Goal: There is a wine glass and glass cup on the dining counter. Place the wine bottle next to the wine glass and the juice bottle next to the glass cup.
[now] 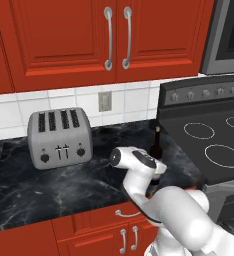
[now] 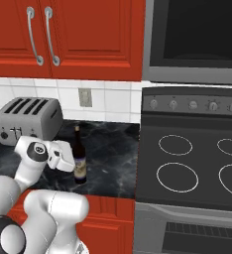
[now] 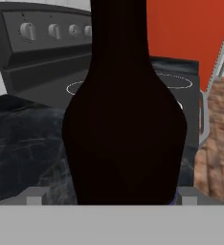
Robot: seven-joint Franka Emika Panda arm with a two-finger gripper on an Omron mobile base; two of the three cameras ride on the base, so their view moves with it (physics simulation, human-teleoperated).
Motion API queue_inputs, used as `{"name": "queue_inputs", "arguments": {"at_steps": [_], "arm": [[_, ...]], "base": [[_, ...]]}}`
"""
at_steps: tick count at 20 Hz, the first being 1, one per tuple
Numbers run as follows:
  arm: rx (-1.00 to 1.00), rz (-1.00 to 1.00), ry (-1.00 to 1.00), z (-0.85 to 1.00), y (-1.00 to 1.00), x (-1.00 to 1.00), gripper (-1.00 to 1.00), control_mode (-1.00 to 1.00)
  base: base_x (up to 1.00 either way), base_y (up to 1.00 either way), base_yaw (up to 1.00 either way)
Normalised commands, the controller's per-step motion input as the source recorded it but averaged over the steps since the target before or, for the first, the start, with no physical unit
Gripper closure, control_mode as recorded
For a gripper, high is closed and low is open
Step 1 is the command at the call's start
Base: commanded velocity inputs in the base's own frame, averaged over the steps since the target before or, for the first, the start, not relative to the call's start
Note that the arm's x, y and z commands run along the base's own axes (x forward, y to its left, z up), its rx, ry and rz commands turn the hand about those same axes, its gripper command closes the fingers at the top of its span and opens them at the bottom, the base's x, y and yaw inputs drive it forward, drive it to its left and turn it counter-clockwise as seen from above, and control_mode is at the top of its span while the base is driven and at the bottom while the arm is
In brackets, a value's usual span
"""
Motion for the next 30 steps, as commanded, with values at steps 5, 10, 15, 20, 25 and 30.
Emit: {"name": "queue_inputs", "arguments": {"at_steps": [5,10,15,20,25,30], "arm": [[0.00,0.00,0.00,-0.04,-0.10,-0.03,1.00,-1.00],[0.00,0.00,0.00,-0.05,-0.13,-0.05,1.00,-1.00],[0.00,0.04,-0.02,0.01,-0.05,-0.27,1.00,-1.00],[0.00,0.08,-0.01,0.22,0.32,-0.38,1.00,-1.00],[0.02,0.24,0.00,0.39,0.45,-0.25,1.00,-1.00],[0.03,0.43,0.07,0.50,0.34,-0.22,1.00,-1.00]], "base": [[0.00,0.00,0.00],[0.00,0.00,0.00],[0.00,0.00,0.00],[0.00,0.00,0.00],[0.00,0.00,0.00],[0.00,0.00,0.00]]}}
